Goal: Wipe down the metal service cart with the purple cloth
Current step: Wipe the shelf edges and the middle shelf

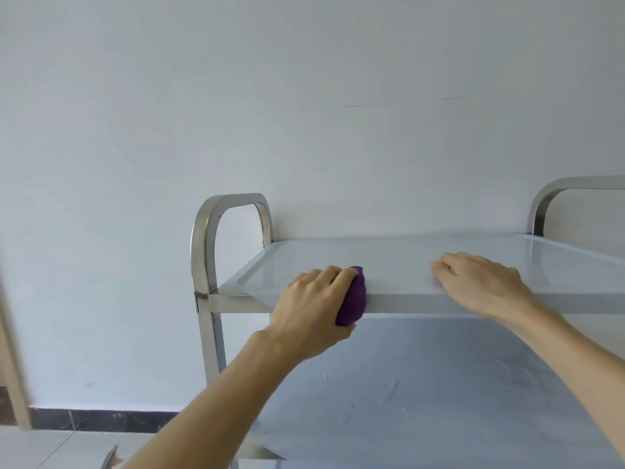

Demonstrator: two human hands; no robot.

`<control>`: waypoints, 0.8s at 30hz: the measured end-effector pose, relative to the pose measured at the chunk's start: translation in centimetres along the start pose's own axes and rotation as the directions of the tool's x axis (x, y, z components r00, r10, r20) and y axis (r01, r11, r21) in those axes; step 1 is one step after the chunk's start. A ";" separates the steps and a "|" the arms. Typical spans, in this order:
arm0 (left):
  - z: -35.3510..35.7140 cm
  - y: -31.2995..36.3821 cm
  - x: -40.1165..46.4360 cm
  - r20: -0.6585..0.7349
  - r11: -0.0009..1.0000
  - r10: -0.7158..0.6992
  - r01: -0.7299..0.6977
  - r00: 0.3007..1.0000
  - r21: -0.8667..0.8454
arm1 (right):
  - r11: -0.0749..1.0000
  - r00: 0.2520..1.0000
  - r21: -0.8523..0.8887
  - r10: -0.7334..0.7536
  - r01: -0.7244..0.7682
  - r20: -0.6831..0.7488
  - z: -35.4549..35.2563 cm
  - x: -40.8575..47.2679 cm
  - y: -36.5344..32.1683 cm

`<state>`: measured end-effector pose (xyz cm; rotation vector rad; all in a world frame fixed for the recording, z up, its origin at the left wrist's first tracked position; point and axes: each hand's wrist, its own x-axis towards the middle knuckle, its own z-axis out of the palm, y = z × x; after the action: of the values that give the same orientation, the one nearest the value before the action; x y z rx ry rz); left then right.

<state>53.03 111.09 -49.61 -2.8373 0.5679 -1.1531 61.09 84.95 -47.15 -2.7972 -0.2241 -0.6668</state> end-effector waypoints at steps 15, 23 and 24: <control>-3.2 -7.8 -4.8 0.045 0.993 -0.121 0.120 0.992 0.023 | 1.000 0.995 0.005 -0.011 0.011 -0.102 0.0 -1.3 -0.9; -0.4 3.5 0.8 0.128 0.993 -0.003 0.018 0.992 -0.119 | 1.000 0.995 0.031 0.008 -0.005 -0.098 -0.3 -2.0 -0.7; -0.5 4.3 1.4 0.161 0.990 0.011 0.013 0.987 -0.144 | 0.999 0.995 0.034 0.012 -0.009 -0.098 -0.3 -2.0 -0.5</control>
<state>52.20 106.70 -48.97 -3.0157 0.6645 -0.9045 59.06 85.20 -47.71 -2.7229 -0.1995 -0.7882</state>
